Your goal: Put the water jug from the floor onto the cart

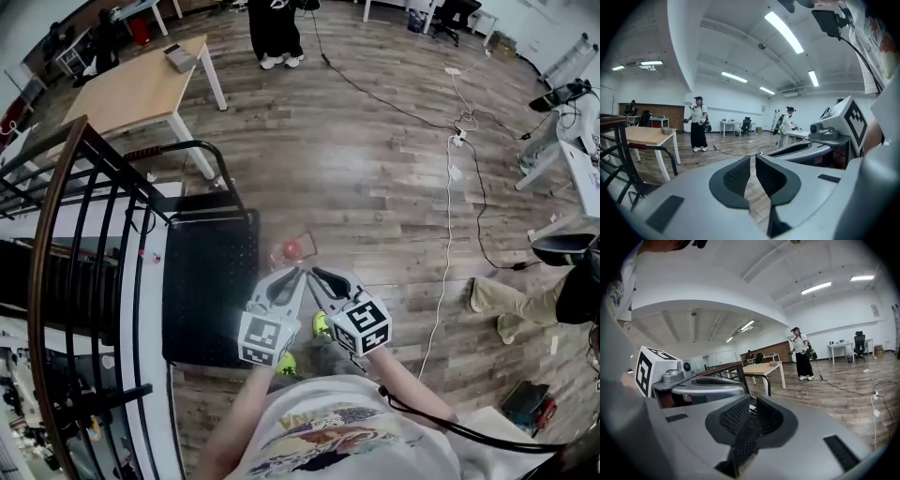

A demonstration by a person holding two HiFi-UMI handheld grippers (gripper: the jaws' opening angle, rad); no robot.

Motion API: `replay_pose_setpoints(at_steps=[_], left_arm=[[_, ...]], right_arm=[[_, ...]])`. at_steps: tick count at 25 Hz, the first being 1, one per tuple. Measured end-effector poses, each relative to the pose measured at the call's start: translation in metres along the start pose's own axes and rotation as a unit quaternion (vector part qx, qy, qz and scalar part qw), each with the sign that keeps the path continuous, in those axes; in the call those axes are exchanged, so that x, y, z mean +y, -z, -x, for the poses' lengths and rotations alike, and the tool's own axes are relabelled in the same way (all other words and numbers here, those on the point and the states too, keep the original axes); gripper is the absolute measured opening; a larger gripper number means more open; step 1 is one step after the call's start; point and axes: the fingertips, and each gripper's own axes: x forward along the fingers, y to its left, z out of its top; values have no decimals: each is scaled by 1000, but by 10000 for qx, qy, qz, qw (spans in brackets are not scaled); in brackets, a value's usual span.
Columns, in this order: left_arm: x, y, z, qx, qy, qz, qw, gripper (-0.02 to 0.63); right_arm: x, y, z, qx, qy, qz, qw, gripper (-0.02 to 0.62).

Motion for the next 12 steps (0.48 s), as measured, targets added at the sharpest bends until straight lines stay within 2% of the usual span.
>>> replay_pose_setpoints(at_steps=[12], left_arm=[[37,20,-79,259,-339,103,9990,15]], right_arm=[[-73,13,-49,306,-251,49,9992,29]])
